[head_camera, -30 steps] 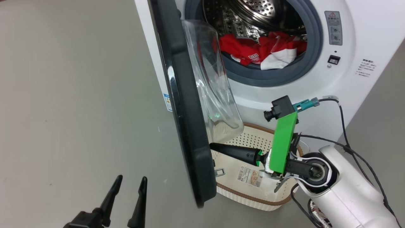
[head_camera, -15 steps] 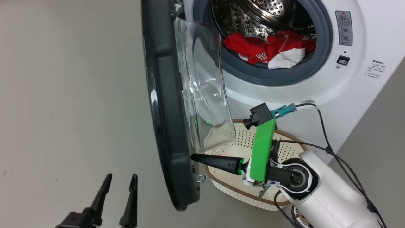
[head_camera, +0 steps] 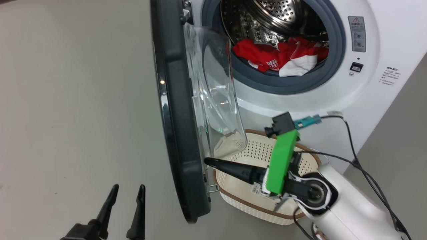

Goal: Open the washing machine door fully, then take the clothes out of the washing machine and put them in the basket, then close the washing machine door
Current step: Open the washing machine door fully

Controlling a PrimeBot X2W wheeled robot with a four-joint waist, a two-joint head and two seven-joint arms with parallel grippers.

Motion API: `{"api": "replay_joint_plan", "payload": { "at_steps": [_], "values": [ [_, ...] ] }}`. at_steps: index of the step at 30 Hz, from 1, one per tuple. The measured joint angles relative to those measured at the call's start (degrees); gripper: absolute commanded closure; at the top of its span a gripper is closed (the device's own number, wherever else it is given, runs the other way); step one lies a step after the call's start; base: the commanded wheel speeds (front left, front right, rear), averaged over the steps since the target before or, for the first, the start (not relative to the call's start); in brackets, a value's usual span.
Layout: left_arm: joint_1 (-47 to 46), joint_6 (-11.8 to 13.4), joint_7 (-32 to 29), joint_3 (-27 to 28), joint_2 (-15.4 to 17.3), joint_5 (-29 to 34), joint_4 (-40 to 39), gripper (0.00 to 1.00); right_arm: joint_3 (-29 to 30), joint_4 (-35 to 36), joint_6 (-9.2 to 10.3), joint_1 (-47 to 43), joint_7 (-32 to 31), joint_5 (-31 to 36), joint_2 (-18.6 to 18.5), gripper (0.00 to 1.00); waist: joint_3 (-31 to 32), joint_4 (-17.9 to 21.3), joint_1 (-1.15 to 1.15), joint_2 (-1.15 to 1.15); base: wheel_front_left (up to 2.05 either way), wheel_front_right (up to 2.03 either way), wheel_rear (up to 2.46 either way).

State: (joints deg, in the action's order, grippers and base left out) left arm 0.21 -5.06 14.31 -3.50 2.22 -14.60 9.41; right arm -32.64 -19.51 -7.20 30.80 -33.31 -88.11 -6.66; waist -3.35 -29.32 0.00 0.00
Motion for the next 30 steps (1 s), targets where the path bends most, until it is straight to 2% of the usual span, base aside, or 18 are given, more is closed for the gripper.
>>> {"api": "replay_joint_plan", "payload": {
  "at_steps": [7, 19, 30],
  "values": [
    [0.0, -0.4, 0.0, 0.4, 0.0, 0.6, 1.7, 0.0, -0.3, -0.2, 0.0, -4.0, 5.8, 2.9, -3.1, 0.0, 1.0, 1.0, 0.0, 0.0, 0.0, 0.0, 0.0],
    [-0.1, -1.1, 0.0, 2.5, 0.0, 1.4, 2.6, 0.0, -0.5, -1.7, 0.0, -11.4, 16.9, 3.4, -7.1, 0.0, 2.1, 4.2, 0.0, 0.0, 0.0, 0.0, 0.0],
    [0.0, -1.1, 0.0, 3.9, 0.0, 1.5, 3.1, 0.0, -1.8, -5.4, 0.0, -14.9, 32.8, 8.9, -10.6, 0.0, 2.7, 6.1, 0.0, 0.0, 0.0, 0.0, 0.0]
  ]
}}
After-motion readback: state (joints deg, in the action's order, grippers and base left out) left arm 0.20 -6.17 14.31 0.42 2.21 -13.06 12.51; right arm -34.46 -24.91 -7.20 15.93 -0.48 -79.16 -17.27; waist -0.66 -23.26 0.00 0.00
